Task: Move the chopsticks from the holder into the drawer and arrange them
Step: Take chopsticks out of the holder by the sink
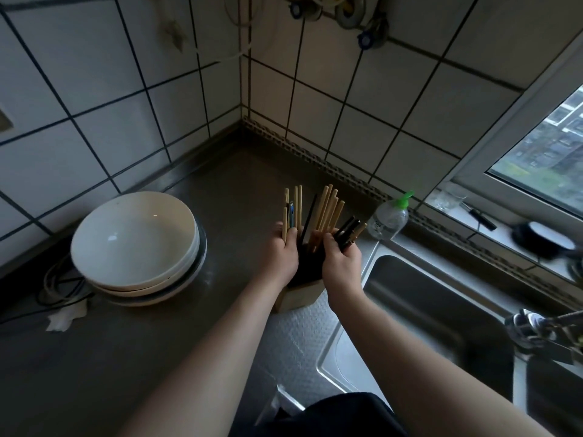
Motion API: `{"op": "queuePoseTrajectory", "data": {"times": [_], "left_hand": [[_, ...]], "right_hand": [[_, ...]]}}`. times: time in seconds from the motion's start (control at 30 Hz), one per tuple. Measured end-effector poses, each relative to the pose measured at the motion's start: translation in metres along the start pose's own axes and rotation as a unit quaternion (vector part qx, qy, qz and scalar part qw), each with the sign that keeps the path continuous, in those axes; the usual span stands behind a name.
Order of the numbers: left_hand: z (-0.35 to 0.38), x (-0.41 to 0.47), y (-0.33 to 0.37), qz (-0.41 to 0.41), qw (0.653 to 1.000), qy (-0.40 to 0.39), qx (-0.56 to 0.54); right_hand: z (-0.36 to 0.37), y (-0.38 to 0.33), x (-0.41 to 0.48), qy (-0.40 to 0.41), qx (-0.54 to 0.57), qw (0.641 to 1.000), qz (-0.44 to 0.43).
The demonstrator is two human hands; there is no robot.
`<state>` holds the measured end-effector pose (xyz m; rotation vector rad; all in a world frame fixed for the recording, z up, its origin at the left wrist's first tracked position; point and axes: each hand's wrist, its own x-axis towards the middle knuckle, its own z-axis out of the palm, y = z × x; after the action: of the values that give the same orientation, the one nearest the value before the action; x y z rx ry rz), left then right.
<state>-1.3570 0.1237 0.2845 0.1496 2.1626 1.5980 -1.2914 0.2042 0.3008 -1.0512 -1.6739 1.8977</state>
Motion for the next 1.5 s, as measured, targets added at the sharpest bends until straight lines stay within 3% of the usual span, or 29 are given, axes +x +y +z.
{"op": "queuePoseTrajectory", "data": {"times": [0.17, 0.63, 1.0, 1.3, 1.5], "left_hand": [[0.000, -0.001, 0.001, -0.015, 1.000, 0.000, 0.013], [0.003, -0.003, 0.004, 0.009, 1.000, 0.014, -0.010], [0.005, -0.006, 0.011, 0.052, 0.996, 0.054, 0.037], [-0.002, -0.019, 0.036, 0.155, 0.982, 0.102, -0.031], [-0.018, -0.039, 0.060, 0.221, 0.966, 0.109, -0.075]], "right_hand": [[0.001, -0.004, 0.001, 0.042, -0.005, 0.999, -0.001], [0.002, -0.005, -0.005, 0.052, 0.000, 0.999, 0.005], [-0.011, -0.022, -0.004, 0.100, 0.088, 0.991, -0.001], [-0.031, -0.058, -0.011, 0.107, 0.171, 0.979, -0.030], [-0.053, -0.090, -0.026, 0.095, 0.188, 0.970, -0.121]]}}
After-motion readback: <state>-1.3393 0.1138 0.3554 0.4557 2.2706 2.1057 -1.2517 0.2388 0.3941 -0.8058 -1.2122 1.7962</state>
